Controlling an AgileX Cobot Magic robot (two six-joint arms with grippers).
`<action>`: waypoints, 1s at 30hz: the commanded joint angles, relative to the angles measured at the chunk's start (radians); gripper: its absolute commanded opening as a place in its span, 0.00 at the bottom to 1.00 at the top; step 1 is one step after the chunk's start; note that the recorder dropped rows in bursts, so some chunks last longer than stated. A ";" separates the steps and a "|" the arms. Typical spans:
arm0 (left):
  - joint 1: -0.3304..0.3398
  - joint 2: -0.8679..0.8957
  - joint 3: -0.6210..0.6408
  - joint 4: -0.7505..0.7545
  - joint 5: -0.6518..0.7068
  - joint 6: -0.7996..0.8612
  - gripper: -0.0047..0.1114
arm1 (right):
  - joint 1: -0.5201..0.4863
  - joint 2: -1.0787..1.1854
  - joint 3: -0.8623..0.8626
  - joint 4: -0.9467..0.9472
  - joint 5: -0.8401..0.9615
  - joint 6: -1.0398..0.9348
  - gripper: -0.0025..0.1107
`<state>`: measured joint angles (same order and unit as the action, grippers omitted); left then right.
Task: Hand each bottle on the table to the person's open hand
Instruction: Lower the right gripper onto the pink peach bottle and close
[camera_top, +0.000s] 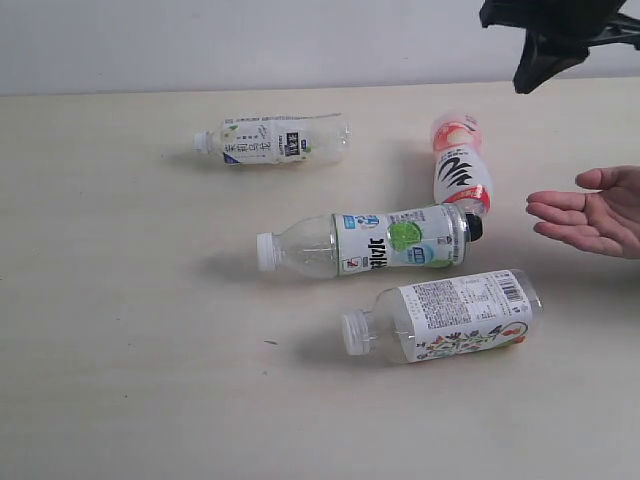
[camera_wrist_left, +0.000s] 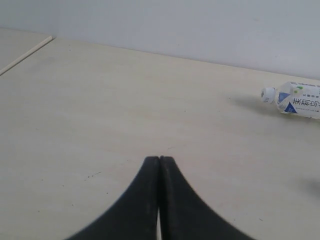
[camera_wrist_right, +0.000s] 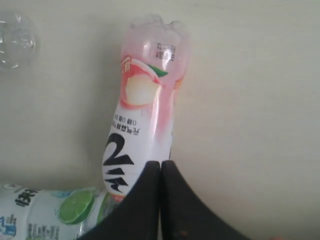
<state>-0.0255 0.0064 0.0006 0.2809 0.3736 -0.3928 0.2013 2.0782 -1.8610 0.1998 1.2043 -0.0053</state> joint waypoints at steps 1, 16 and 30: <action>-0.006 -0.006 -0.001 0.002 -0.002 -0.004 0.04 | 0.059 0.092 -0.070 -0.001 0.017 -0.011 0.02; -0.006 -0.006 -0.001 0.002 -0.002 -0.004 0.04 | 0.165 0.215 -0.141 -0.244 0.017 0.149 0.60; -0.006 -0.006 -0.001 0.002 -0.002 -0.004 0.04 | 0.165 0.276 -0.141 -0.235 0.017 0.272 0.73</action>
<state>-0.0255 0.0064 0.0006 0.2809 0.3736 -0.3928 0.3641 2.3423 -1.9894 -0.0223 1.2239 0.2483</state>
